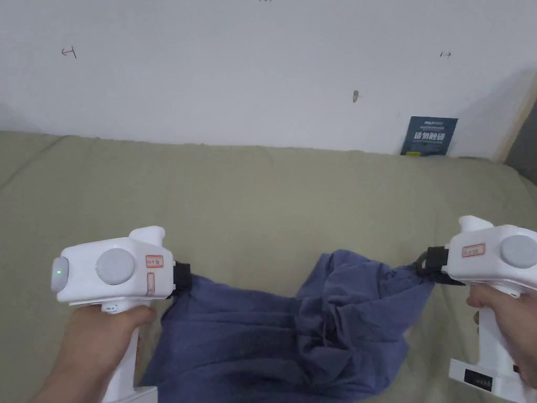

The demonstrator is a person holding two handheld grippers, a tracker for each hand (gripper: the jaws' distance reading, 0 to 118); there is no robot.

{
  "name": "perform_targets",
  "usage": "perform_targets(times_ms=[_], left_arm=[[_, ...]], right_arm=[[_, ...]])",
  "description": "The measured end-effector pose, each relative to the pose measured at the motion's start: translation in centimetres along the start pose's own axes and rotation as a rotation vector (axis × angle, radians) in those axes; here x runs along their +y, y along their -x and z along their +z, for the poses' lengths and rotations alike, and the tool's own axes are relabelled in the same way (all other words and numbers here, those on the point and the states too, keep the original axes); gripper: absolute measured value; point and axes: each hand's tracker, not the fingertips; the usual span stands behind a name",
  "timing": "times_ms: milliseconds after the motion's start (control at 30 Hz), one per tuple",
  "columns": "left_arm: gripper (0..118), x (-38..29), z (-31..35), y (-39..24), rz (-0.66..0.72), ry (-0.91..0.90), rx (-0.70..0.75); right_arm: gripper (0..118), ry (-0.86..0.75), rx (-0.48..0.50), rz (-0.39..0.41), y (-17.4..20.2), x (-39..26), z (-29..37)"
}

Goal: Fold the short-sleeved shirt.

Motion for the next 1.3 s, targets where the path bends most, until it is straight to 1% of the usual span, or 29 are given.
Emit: perform_targets(times_ms=[33, 67, 133, 200, 267, 300, 333, 367, 433, 467, 500, 567, 633, 733, 800, 867, 967, 1033, 1067, 1133, 1233, 1300], left_arm=[[8, 0.3, 1.1, -0.2, 0.009, -0.016, -0.008], [8, 0.6, 2.2, -0.3, 0.01, -0.032, -0.011], [8, 1.8, 5.0, -0.3, -0.012, -0.136, 0.03], [8, 3.8, 8.0, -0.1, -0.011, -0.186, 0.006], [8, 6.0, 10.7, -0.1, -0.005, -0.214, 0.028], [8, 6.9, 12.8, -0.5, -0.019, -0.237, 0.046], [8, 8.1, 14.4, -0.7, -0.023, -0.294, 0.047], [8, 9.0, 15.7, -0.8, -0.014, -0.306, 0.039], [8, 11.5, 18.2, -0.6, 0.03, -0.366, -0.014], [8, 12.7, 19.2, -0.5, 0.073, -0.369, -0.011], [8, 13.8, 20.6, -0.4, 0.114, -0.412, -0.032], [8, 15.9, 23.1, 0.2, 0.16, -0.495, -0.066], [8, 18.1, 25.5, 0.9, 0.194, -0.531, -0.147], [8, 20.3, 28.6, 1.1, 0.147, -0.593, -0.083], [8, 20.9, 29.6, 1.2, 0.126, -0.608, -0.085], [8, 20.5, 29.4, 1.5, 0.124, -0.618, -0.082], [8, 18.8, 26.5, 2.3, 0.125, -0.576, -0.074], [8, 17.0, 23.2, 3.2, 0.139, -0.517, -0.058], [8, 16.0, 21.6, 3.6, 0.174, -0.486, -0.055], [8, 13.5, 17.9, 4.8, 0.229, -0.464, -0.097], [8, 10.3, 14.0, 5.6, 0.236, -0.443, -0.076], [8, 8.6, 13.0, 6.1, 0.244, -0.424, -0.061]], right_arm=[[1, -0.028, 0.043, 0.01, 0.6, 0.5, 1.8], [1, -0.055, 0.055, 0.011, 0.7, 1.1, 2.8], [1, -0.103, 0.056, 0.054, 1.7, 2.3, 5.7], [1, -0.147, 0.07, 0.081, 2.7, 3.7, 8.5], [1, -0.203, 0.135, 0.068, 3.4, 5.4, 11.4], [1, -0.229, 0.126, 0.066, 4.0, 6.4, 12.8], [1, -0.242, 0.133, 0.051, 4.0, 7.5, 13.7], [1, -0.262, 0.145, 0.054, 4.3, 8.5, 14.6], [1, -0.291, 0.165, 0.04, 5.2, 10.7, 16.5], [1, -0.315, 0.189, 0.018, 5.5, 11.7, 17.3], [1, -0.341, 0.19, 0.01, 6.0, 12.9, 18.2], [1, -0.382, 0.197, 0.027, 7.0, 15.1, 20.0], [1, -0.429, 0.193, 0.04, 8.3, 17.0, 22.0], [1, -0.502, 0.226, 0.032, 9.4, 19.3, 24.4], [1, -0.512, 0.213, 0.033, 9.7, 20.2, 24.8], [1, -0.515, 0.205, 0.034, 9.7, 20.3, 24.3], [1, -0.484, 0.182, 0.027, 9.3, 19.2, 21.4], [1, -0.424, 0.176, -0.003, 8.5, 17.4, 18.2], [1, -0.407, 0.171, -0.025, 8.1, 16.5, 16.8], [1, -0.364, 0.177, -0.064, 7.1, 14.4, 13.5], [1, -0.308, 0.12, -0.062, 5.9, 11.7, 9.9], [1, -0.301, 0.091, -0.046, 5.3, 9.7, 9.3]])
